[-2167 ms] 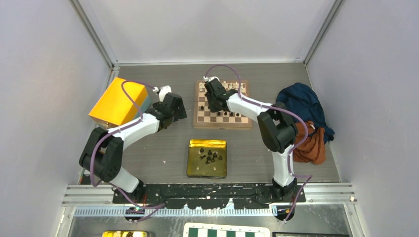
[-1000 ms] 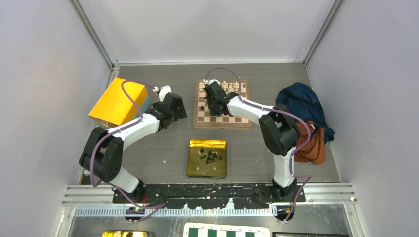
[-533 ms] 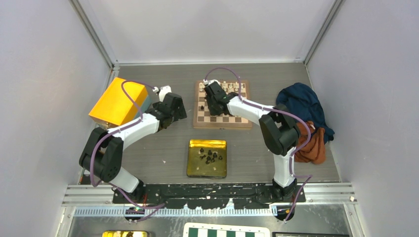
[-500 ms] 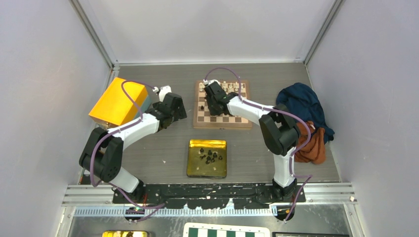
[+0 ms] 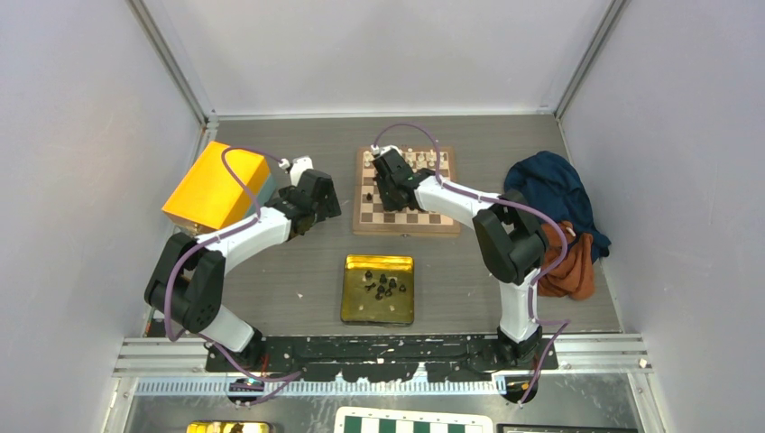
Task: Set up the chess pieces on the board
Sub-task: Place the chess piece on the chessboard.
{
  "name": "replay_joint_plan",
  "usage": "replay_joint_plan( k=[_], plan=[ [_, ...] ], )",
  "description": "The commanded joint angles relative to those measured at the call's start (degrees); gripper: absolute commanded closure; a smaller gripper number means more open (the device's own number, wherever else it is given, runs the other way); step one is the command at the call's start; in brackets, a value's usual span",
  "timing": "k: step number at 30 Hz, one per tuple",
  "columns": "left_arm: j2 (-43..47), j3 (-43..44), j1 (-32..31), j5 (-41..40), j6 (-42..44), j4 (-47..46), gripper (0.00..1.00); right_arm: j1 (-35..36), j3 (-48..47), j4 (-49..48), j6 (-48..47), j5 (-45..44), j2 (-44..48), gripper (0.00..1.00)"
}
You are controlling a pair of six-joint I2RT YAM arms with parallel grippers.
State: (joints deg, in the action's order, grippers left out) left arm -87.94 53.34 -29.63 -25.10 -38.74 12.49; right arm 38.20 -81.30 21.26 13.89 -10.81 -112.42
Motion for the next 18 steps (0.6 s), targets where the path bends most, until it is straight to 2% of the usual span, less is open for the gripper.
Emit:
replay_joint_plan(
  k=[1,7,11,18],
  plan=[
    [1.31,0.79,-0.26,-1.54,-0.35,-2.38,0.18,0.37,-0.71,-2.09,0.54,0.15,1.78,0.94],
    [1.23,0.72,-0.26,-1.61,-0.37,-2.37,0.18,0.32,-0.7,-2.01,0.39,0.0,1.61,0.74],
    [1.22,0.71,-0.26,-1.55,-0.37,-2.38,0.18,0.32,-1.04,-1.85,0.19,-0.02,1.66,0.69],
    [1.25,0.62,-0.26,-1.51,-0.46,-2.43,0.18,0.34,-2.19,-1.18,-0.33,-0.26,2.05,0.68]
  ],
)
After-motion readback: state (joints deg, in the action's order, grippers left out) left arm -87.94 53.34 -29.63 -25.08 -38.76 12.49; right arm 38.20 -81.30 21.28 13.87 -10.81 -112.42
